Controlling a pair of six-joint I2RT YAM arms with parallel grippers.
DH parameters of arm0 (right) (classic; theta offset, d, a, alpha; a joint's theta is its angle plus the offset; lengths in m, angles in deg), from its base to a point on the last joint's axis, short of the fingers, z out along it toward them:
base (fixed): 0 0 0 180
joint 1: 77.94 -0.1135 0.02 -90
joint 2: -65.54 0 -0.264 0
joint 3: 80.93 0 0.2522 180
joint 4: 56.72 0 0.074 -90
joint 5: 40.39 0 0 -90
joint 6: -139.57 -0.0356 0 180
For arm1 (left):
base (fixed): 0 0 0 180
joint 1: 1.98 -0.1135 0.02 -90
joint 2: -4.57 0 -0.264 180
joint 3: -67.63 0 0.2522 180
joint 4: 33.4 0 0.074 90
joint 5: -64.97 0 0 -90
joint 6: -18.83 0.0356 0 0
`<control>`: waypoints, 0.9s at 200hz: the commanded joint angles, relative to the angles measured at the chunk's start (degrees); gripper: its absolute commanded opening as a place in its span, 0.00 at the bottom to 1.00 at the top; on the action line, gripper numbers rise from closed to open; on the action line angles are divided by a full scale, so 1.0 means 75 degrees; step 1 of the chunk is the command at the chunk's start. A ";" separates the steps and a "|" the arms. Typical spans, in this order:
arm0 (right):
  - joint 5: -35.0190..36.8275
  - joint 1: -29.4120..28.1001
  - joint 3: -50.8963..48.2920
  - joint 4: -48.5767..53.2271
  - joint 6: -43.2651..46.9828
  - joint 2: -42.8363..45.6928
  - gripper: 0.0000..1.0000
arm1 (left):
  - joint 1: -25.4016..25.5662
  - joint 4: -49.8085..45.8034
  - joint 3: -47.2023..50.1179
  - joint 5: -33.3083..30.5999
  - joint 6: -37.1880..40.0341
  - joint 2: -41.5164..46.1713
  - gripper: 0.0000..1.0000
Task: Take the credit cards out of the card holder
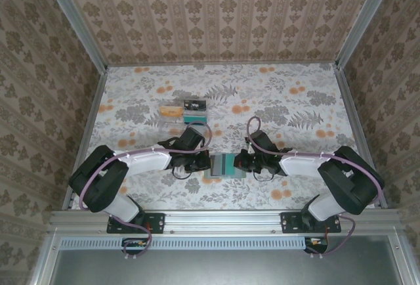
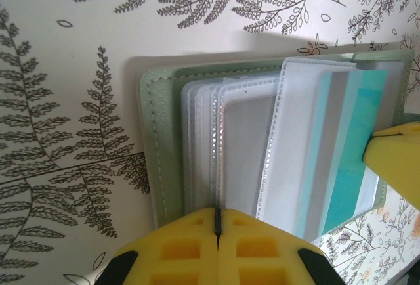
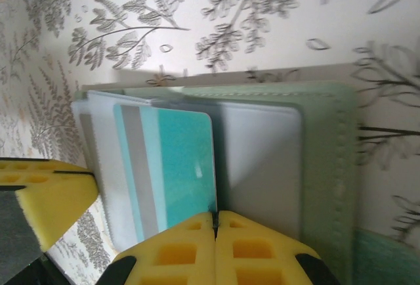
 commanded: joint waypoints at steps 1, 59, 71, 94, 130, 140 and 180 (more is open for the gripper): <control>0.0074 0.0195 -0.0217 0.0734 0.0359 0.0260 0.00 | -0.0109 -0.0947 0.0308 -0.0414 -0.0043 -0.0097 0.00; -0.0020 0.0508 -0.0418 0.1451 0.0668 0.1590 0.00 | -0.0299 -0.1014 0.0320 -0.0351 0.0039 0.0352 0.00; -0.0075 0.0555 -0.0398 0.1591 0.0699 0.1860 0.00 | -0.0361 -0.0954 0.0284 -0.0244 0.0039 0.0522 0.00; -0.0212 0.0604 -0.0253 0.1869 0.0769 0.2317 0.00 | -0.0476 -0.0911 0.0073 -0.0039 0.0054 0.0998 0.33; -0.0381 0.0637 0.0187 0.2056 0.0728 0.2956 0.00 | -0.0853 -0.0454 -0.0157 0.0363 -0.0181 0.1851 0.52; -0.0467 0.0639 0.0364 0.2018 0.0726 0.3046 0.00 | -0.0997 -0.0224 -0.0141 0.0472 -0.0317 0.2077 0.56; -0.0803 0.0661 0.1325 0.1890 0.0761 0.2946 0.00 | -0.1663 0.1185 0.0091 0.1441 -0.1046 0.2588 0.55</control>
